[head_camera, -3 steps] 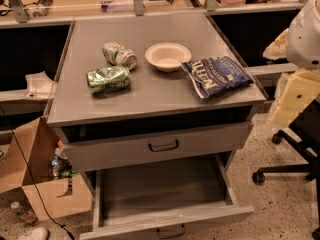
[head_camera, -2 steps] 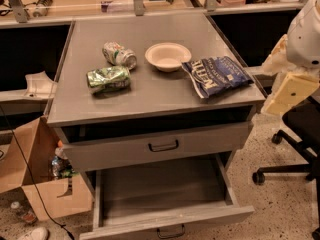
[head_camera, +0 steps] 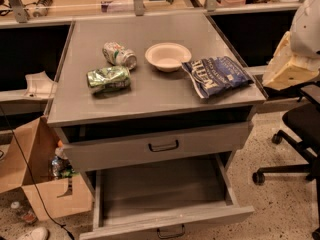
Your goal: Close middle drawer
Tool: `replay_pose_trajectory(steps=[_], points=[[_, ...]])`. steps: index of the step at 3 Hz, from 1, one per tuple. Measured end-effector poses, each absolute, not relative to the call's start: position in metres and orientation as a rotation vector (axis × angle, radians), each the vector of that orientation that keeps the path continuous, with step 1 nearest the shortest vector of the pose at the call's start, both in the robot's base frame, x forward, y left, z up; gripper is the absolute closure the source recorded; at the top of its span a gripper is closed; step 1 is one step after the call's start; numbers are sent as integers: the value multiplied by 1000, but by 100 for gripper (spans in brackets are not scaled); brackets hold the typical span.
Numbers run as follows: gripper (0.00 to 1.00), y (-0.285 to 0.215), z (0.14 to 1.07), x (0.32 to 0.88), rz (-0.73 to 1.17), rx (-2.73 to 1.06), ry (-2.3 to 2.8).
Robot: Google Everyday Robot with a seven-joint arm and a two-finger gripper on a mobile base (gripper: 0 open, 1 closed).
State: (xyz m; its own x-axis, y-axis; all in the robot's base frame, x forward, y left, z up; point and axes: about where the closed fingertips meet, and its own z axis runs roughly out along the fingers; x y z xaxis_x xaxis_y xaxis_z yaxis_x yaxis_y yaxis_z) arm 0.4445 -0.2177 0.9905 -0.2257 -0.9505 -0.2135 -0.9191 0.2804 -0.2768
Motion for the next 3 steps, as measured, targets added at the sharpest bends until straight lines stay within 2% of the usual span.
replay_pose_trajectory(steps=[1, 3], points=[[100, -205, 974, 440, -105, -1712, 2221], [100, -184, 877, 444, 38, -1751, 2284]])
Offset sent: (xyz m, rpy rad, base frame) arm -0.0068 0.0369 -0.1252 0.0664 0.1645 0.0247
